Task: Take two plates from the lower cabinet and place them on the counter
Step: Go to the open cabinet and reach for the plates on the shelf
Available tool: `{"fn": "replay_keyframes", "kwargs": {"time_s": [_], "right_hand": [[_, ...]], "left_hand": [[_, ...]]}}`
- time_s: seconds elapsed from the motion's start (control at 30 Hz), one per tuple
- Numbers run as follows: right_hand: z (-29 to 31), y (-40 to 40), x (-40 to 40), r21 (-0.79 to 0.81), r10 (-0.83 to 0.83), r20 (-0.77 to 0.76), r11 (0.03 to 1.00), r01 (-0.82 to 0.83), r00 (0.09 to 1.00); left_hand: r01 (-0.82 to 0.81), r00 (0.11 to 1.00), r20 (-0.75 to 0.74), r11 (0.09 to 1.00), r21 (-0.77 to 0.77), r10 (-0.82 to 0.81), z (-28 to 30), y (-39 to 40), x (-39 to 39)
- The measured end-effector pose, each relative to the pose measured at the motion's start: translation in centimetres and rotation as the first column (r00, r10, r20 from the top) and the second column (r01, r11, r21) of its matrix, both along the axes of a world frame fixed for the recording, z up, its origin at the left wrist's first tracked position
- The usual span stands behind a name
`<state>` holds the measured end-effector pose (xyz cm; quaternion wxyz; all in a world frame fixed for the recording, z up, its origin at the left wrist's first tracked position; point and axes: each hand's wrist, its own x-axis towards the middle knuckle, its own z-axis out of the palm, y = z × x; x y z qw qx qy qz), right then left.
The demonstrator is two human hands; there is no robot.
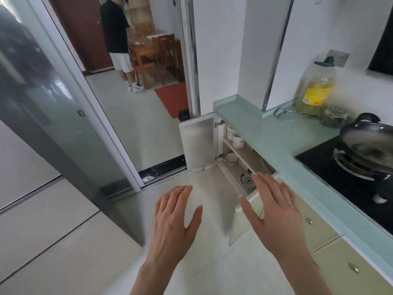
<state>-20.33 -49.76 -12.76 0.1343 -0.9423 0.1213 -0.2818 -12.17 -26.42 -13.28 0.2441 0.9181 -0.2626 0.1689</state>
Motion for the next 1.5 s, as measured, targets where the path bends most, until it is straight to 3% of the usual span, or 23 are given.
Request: {"fn": "replay_keyframes", "kwargs": {"time_s": [0.4,0.67,0.97,1.5], "right_hand": [[-1.6,-1.8,15.2,-0.002,-0.082,-0.006,0.997,0.082,0.997],[-3.7,-1.9,26.2,0.031,-0.271,-0.033,0.962,0.272,0.962],[-3.9,-1.3,36.7,0.072,-0.510,-0.119,0.851,0.520,0.852],[-9.7,-7.6,42.6,0.037,-0.741,-0.095,0.664,0.747,0.664]], "left_hand": [[0.067,0.998,0.022,0.998,-0.002,-0.067,-1.3,-2.7,17.5],[0.193,0.981,0.021,0.981,-0.019,-0.193,-3.1,-3.7,33.0],[0.364,0.931,0.004,0.931,-0.006,-0.364,-4.0,-6.3,48.6],[0.693,0.720,-0.073,0.713,0.103,-0.690,-9.5,-21.3,57.3]]}}
